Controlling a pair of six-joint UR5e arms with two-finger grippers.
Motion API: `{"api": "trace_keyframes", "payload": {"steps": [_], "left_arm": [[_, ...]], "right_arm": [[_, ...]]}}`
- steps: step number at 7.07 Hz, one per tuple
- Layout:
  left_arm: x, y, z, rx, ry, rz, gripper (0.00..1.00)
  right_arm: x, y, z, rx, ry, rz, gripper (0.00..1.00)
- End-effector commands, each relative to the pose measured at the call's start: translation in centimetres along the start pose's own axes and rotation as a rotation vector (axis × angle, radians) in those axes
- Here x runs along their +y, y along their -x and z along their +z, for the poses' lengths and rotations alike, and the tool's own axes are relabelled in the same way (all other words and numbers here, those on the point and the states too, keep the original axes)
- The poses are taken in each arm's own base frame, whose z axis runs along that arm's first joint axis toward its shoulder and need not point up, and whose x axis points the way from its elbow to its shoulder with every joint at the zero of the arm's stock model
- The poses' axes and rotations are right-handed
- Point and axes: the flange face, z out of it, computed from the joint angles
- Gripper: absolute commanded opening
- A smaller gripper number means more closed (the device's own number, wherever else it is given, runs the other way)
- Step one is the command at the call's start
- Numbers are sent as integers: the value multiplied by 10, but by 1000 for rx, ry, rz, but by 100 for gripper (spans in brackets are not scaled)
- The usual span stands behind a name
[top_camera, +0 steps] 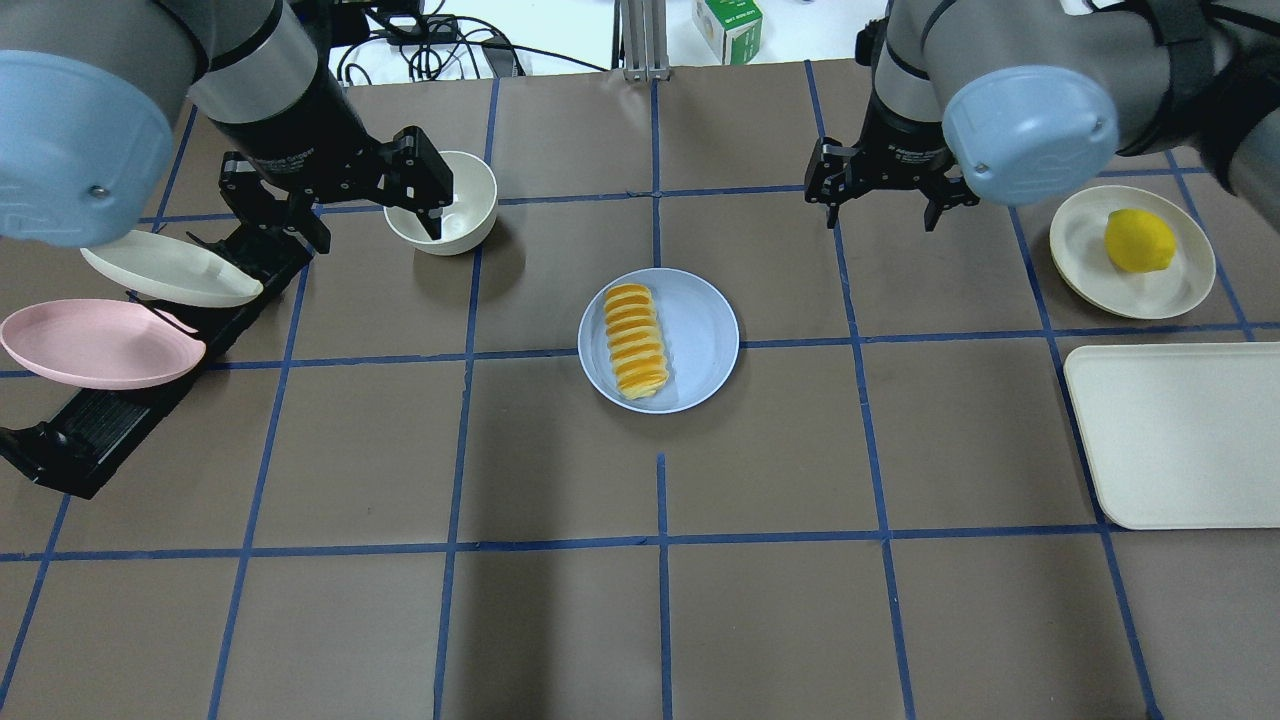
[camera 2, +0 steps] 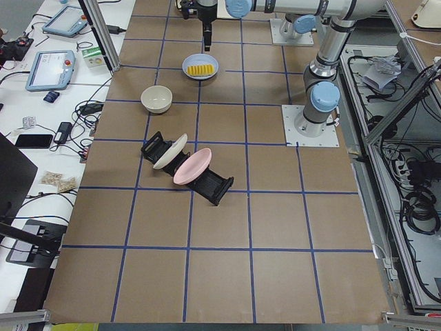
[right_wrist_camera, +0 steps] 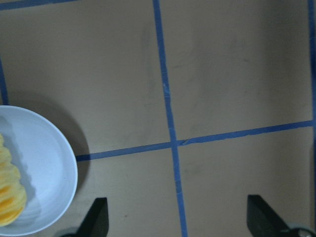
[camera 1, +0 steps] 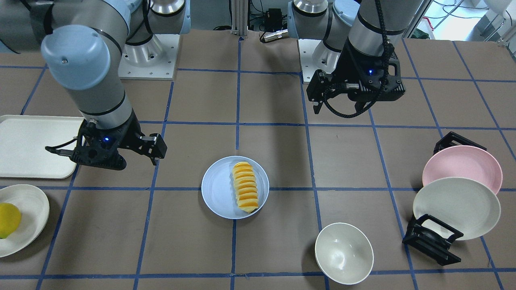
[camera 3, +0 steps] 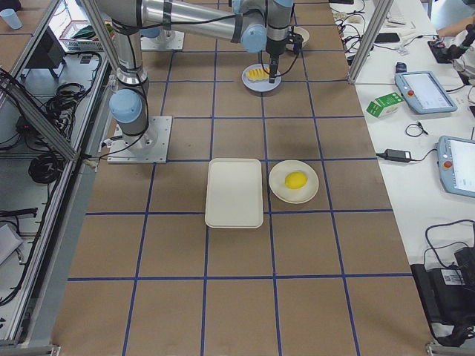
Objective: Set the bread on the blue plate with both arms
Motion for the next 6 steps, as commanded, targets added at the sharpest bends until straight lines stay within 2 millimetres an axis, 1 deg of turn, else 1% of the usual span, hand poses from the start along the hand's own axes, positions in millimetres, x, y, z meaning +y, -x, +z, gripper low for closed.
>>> {"api": "trace_keyframes", "payload": {"steps": [1, 2, 3, 4, 5, 6], "left_arm": [[0, 0, 1, 0, 3, -1, 100], [0, 0, 1, 0, 3, -1, 100], [1, 0, 2, -1, 4, -1, 100], [1, 1, 2, -1, 6, -2, 100], [0, 1, 2, -1, 4, -2, 100], [0, 2, 2, -1, 4, -4, 100]], "right_arm": [[22, -10, -37, -18, -7, -18, 100], [35, -18, -56, -26, -13, -37, 100], [56, -25, -79, -38, 4, -41, 100], [75, -24, -104, -103, -26, -42, 100], [92, -22, -120, -140, -36, -45, 100], [102, -22, -119, -136, 13, -50, 100]]}}
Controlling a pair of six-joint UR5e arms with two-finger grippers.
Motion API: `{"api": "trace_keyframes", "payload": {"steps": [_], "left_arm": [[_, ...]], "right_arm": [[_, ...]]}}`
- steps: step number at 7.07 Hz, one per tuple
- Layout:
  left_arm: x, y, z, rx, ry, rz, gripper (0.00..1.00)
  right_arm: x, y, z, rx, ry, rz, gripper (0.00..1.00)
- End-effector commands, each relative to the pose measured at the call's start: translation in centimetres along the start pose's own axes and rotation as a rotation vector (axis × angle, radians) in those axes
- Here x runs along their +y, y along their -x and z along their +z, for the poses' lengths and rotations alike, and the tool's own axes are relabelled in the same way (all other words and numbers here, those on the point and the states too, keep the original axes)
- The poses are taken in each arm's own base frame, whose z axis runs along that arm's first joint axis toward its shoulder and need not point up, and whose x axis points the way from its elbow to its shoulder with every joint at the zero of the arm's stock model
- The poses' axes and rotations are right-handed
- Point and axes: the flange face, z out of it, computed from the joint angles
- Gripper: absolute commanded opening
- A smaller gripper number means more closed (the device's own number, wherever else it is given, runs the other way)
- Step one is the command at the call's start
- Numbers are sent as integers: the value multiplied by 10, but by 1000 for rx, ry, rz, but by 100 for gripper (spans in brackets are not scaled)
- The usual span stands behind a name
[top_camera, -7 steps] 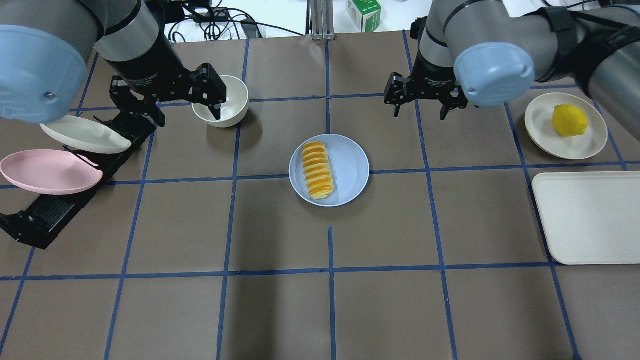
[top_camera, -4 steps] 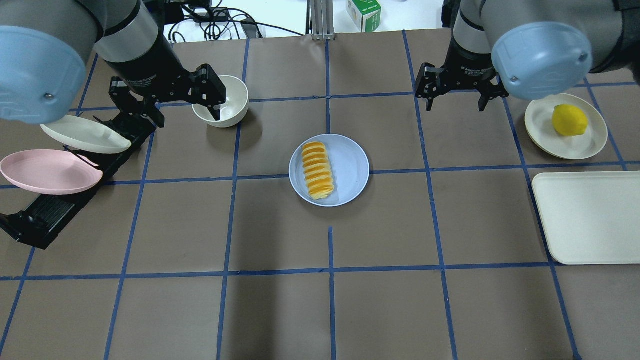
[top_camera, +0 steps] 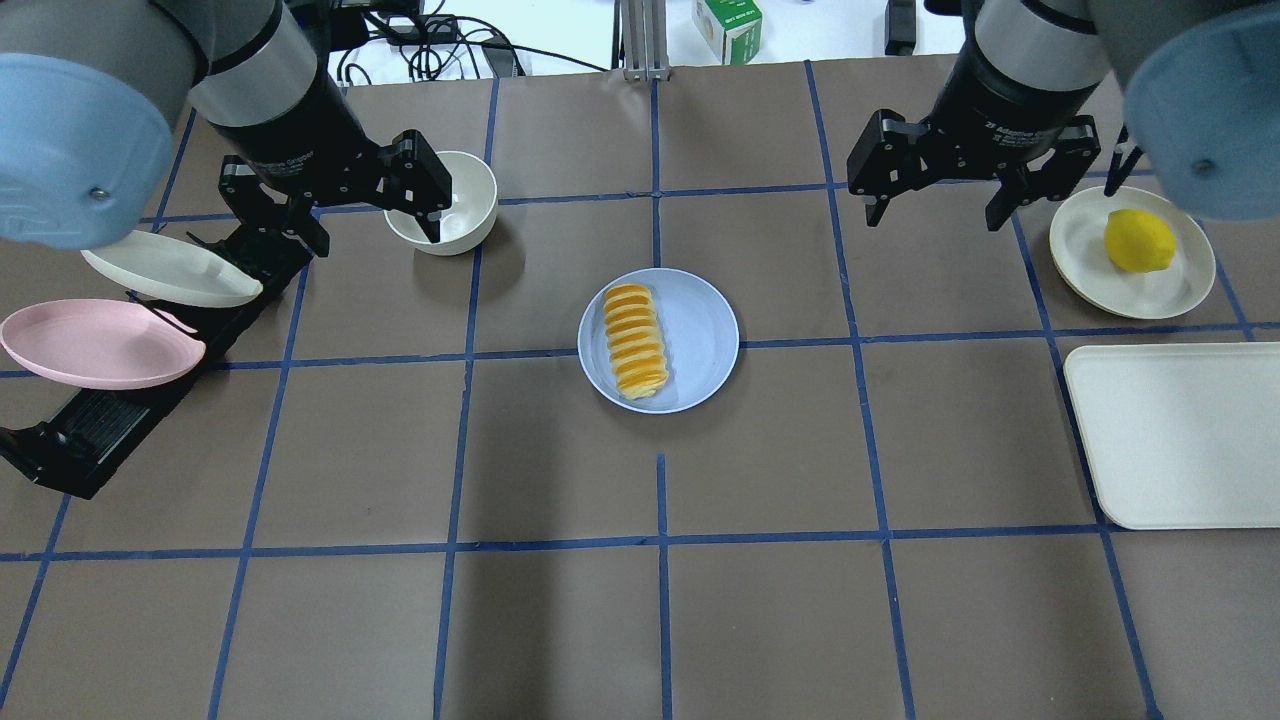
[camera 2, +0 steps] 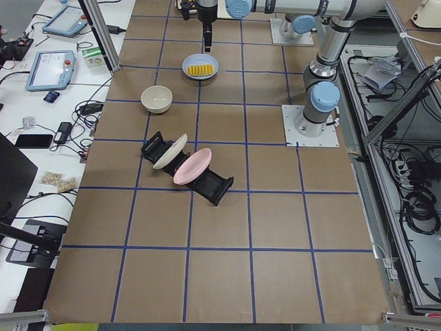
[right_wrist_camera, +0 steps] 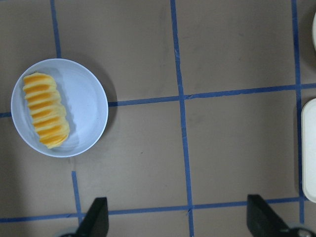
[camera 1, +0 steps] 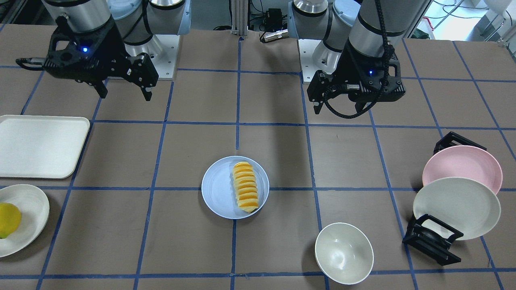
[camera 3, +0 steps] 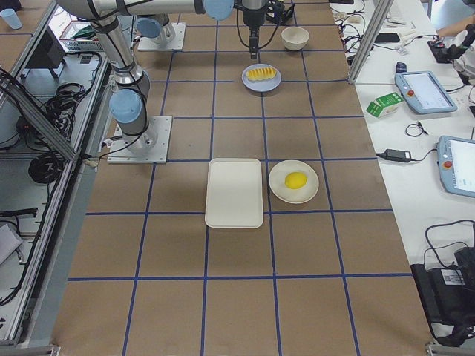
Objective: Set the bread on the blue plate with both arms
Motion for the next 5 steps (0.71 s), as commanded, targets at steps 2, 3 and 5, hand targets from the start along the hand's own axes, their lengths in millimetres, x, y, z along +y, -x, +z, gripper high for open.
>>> {"api": "trace_keyframes", "payload": {"steps": [2, 3, 5], "left_arm": [[-1, 2, 0, 0, 0, -4, 100], [-1, 3, -1, 0, -2, -6, 100], [-1, 2, 0, 0, 0, -4, 100]], "right_arm": [[17, 4, -7, -21, 33, -6, 100], [17, 3, -5, -14, 41, -3, 100], [19, 1, -3, 2, 66, -2, 100]]}}
